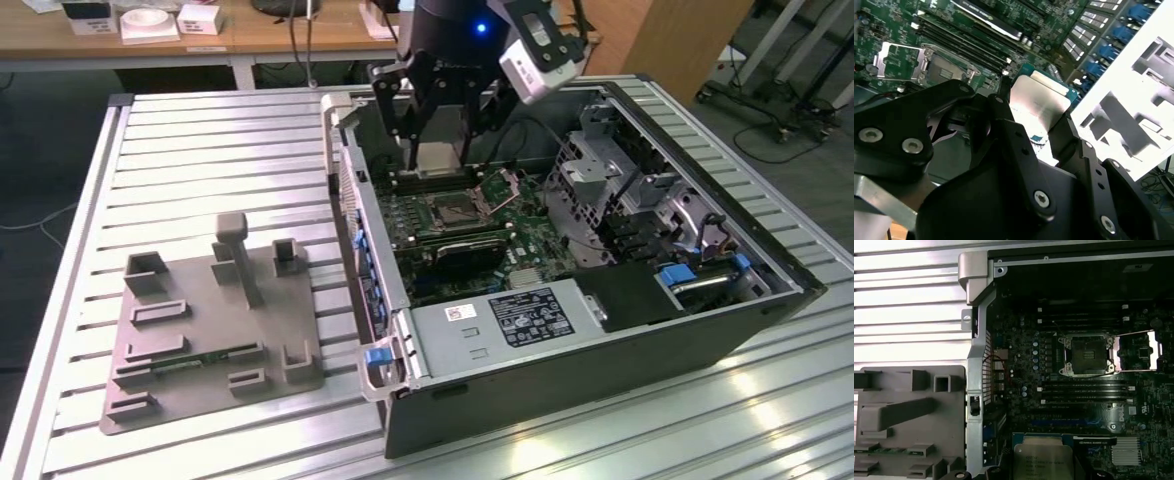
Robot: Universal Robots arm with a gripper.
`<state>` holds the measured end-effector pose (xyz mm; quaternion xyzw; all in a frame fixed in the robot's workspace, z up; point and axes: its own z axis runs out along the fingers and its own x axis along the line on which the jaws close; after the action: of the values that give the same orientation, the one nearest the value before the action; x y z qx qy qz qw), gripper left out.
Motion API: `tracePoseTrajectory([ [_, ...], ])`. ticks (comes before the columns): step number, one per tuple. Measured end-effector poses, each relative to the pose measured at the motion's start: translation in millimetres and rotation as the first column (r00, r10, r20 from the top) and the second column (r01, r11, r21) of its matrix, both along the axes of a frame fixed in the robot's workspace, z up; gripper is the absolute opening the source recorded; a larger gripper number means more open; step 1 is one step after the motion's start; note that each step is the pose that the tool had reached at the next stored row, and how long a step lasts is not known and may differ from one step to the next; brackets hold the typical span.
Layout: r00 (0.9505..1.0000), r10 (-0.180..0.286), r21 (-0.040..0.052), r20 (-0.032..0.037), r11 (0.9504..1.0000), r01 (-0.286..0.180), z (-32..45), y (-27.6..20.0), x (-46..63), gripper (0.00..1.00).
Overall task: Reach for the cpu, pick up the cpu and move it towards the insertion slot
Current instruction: 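Pick up the cpu and move it towards the insertion slot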
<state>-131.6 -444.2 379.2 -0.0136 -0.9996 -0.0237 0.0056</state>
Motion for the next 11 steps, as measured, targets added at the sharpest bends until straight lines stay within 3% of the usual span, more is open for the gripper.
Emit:
tracePoseTrajectory([
  [11, 0.9999, -0.011, -0.0002, 0.0000, 0.9999, 0.011, -2.8, 9.1, 20.3, 0.55],
])
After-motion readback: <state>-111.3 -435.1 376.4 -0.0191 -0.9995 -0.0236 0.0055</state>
